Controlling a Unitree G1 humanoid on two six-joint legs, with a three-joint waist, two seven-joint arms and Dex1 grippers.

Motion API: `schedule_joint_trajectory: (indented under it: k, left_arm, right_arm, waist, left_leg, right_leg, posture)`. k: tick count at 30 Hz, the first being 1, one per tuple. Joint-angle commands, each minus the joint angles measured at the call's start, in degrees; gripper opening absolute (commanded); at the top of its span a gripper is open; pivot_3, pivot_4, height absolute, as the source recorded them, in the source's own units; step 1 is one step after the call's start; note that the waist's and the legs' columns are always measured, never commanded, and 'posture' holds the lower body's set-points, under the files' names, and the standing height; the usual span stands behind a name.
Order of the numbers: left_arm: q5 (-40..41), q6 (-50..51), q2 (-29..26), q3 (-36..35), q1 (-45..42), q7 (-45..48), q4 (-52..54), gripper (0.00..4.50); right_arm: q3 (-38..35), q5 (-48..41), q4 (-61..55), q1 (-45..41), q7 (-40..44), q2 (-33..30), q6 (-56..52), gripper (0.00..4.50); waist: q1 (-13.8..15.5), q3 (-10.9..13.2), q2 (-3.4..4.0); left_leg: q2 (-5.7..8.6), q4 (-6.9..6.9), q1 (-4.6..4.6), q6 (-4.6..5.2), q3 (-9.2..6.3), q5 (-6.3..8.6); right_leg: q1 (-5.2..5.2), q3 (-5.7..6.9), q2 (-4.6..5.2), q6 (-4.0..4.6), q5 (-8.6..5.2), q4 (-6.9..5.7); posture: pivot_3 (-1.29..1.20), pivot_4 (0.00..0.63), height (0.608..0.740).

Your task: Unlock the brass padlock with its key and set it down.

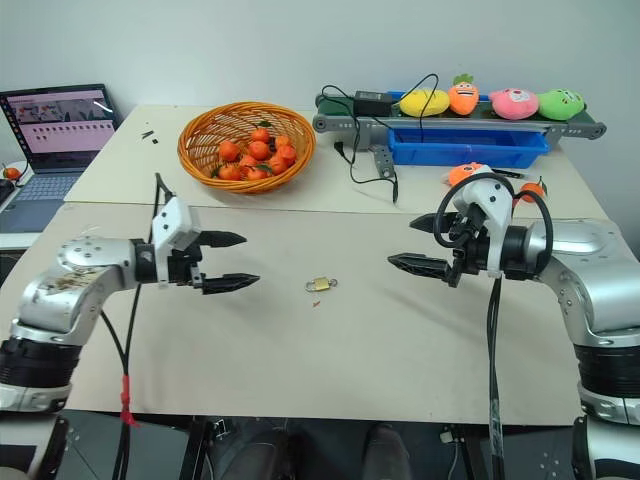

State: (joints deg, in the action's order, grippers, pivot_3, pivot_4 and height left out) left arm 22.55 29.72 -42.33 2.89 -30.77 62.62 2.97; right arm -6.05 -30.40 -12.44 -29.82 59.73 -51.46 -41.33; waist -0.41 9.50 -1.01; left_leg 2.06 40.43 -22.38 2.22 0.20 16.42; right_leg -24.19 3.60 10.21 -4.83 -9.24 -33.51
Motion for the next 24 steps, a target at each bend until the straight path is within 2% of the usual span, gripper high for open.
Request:
schedule_joint_trajectory:
  k: [1, 3, 6, 15, 24]
  left_arm:
    - [0.8, -1.4, 1.5, -0.3, -4.1, 0.6, -0.3, 4.50]
    - [0.7, -1.3, 2.0, -0.2, -5.6, 1.3, -1.3, 4.50]
    - [-2.4, -2.9, 4.2, 1.5, -8.8, -0.8, -6.2, 4.50]
    - [-7.8, -7.8, 18.3, 8.2, -17.0, -4.5, -18.4, 4.50]
    - [-14.0, -14.6, 23.1, 12.6, -17.8, -3.6, -27.7, 4.50]
  right_arm:
    - [-4.5, -2.6, -4.2, 1.8, -0.8, -1.0, -0.8, 4.44]
    - [-5.3, -4.0, -5.2, 2.8, -1.2, -0.7, -1.7, 4.44]
    - [-7.5, -11.4, -8.4, 4.9, -1.6, 0.6, -7.3, 4.44]
    - [-9.2, -12.3, -13.9, 10.8, -8.2, 1.7, -8.2, 4.44]
    - [-15.2, -14.6, -20.1, 18.4, -13.5, 1.1, -8.7, 4.44]
  waist:
    - [0.1, 0.0, -0.01]
    - [0.2, 0.0, -0.01]
    - [0.2, 0.0, -0.01]
    - [1.3, 0.0, -0.05]
    - [1.0, 0.0, -0.06]
  left_leg:
    - [0.00, 0.02, -0.01, 0.00, 0.00, 0.00]
    - [0.00, 0.04, -0.01, 0.01, 0.00, 0.01]
    - [0.00, 0.04, 0.00, 0.02, 0.00, 0.01]
    - [0.03, 0.38, -0.15, 0.16, -0.03, 0.09]
    - [0.06, 0.42, -0.18, 0.29, 0.01, 0.17]
  right_leg:
    - [0.00, 0.00, 0.00, 0.00, 0.00, 0.00]
    - [0.00, 0.00, 0.00, 0.00, 0.00, -0.01]
    - [0.01, -0.01, 0.00, 0.00, 0.00, -0.01]
    - [0.03, 0.03, 0.02, 0.00, 0.00, -0.06]
    - [0.01, -0.01, 0.06, 0.00, 0.00, -0.10]
  posture:
    - [0.00, 0.150, 0.740]
    - [0.00, 0.150, 0.740]
    - [0.00, 0.150, 0.740]
    - [0.00, 0.150, 0.740]
    - [0.00, 0.150, 0.740]
